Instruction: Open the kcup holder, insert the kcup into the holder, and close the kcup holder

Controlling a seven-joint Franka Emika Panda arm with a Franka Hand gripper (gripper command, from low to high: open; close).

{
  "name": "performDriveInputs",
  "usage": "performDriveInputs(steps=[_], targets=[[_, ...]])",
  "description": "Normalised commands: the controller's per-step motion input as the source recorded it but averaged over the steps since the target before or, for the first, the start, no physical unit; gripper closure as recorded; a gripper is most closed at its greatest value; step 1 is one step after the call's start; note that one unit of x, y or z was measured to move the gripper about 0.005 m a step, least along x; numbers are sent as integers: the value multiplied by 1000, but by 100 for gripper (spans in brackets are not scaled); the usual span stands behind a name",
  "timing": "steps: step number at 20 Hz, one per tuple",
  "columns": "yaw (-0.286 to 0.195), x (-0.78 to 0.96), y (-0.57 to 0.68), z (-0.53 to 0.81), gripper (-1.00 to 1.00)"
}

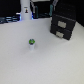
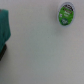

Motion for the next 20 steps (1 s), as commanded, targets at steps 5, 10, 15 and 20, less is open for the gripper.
performDriveInputs(steps=[5, 10, 15, 20], targets=[[-155, -272, 604, 250, -100], [-177, -365, 627, 249, -100], [-178, -317, 667, 172, -100], [-179, -234, 706, 48, -100]])
